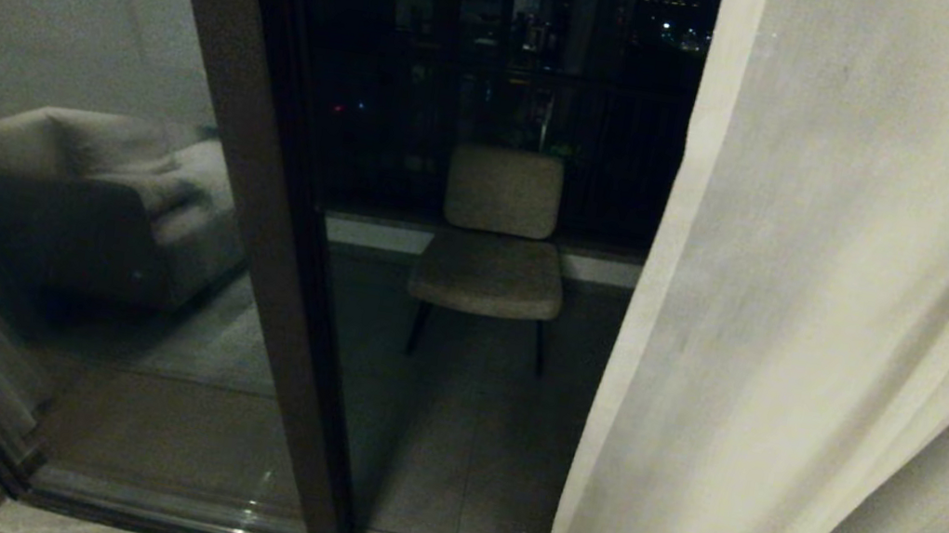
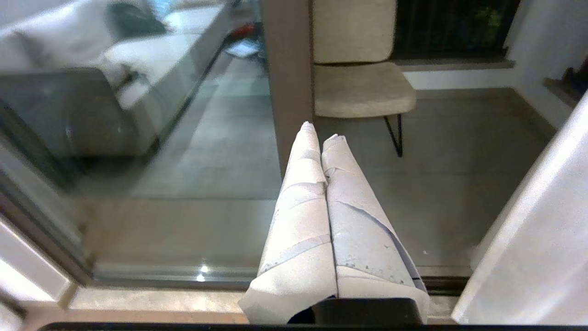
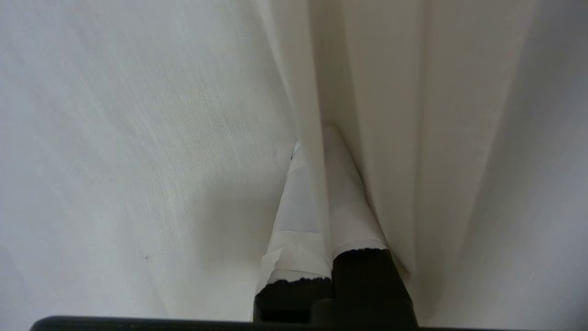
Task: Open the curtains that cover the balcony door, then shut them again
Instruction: Pull the inner curtains open on both sides
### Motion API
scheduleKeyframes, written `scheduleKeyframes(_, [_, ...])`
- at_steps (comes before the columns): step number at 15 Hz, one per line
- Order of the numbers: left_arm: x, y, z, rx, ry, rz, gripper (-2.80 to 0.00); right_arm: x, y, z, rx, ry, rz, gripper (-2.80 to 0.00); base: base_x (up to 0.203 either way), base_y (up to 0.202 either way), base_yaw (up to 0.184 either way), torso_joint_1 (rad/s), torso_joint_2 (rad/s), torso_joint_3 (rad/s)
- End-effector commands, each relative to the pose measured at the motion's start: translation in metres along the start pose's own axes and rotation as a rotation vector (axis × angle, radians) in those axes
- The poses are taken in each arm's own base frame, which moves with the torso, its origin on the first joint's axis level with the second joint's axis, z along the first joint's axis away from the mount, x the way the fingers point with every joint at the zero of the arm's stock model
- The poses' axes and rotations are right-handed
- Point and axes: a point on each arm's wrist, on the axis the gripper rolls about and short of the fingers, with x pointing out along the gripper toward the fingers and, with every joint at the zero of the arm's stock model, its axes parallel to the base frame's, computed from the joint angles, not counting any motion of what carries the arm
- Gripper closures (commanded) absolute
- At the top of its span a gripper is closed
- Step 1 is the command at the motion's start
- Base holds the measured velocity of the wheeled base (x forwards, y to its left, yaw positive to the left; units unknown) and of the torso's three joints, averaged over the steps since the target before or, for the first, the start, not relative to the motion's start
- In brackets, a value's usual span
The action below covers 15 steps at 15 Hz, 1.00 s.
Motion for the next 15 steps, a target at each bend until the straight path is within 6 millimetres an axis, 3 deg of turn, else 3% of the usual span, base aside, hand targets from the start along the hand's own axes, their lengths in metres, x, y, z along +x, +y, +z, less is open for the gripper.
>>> scheduleKeyframes(1, [0.0, 0.0, -0.0002, -0.001, 0.0, 0.001, 0.0, -0.0022, 0.0003, 0.0026, 0.0, -0.011, 0.002, 0.0, 0.0, -0.204, -0.004, 0.002, 0.0, 0.012])
scheduleKeyframes(15, [0.0, 0.0, -0.0002, -0.001, 0.0, 0.001, 0.0, -0.0067, -0.0052, 0.0024, -0.005, -0.008, -0.012, 0.0, 0.0, -0.191, 0.0, 0.002, 0.0, 0.003])
